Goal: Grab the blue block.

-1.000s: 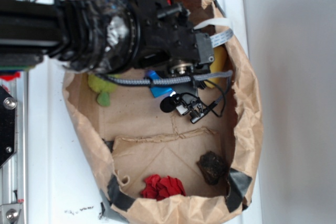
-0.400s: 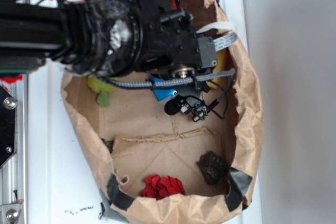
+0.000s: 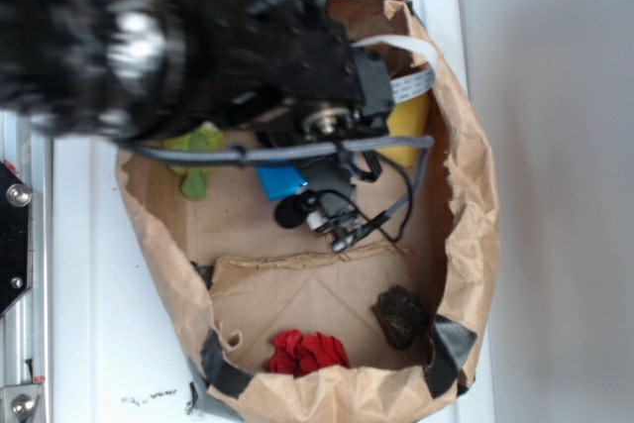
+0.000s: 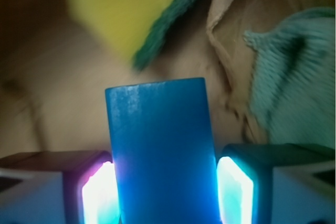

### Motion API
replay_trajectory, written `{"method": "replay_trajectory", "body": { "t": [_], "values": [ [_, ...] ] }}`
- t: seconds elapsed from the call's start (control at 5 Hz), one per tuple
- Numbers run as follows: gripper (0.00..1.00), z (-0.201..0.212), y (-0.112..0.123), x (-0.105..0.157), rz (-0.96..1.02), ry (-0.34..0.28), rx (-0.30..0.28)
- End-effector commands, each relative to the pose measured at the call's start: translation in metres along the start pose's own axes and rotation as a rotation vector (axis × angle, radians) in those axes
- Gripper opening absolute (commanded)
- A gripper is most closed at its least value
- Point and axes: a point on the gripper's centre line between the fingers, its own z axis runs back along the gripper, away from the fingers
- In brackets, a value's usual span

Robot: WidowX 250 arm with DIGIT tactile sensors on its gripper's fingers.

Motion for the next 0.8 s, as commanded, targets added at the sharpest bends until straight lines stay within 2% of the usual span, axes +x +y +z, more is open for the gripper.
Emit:
{"method": "replay_trajectory", "body": {
  "t": [0.0,0.2,0.4,0.6],
  "values": [
    [0.00,0.059,-0.012,-0.008,-0.092,-0.107,-0.003],
    [0.00,0.075,-0.012,-0.014,-0.124,-0.080,0.004],
    [0.00,0.089,-0.014,-0.019,-0.138,-0.101,0.008],
    [0.00,0.096,-0.016,-0.021,-0.143,-0.147,0.055]
  ]
}}
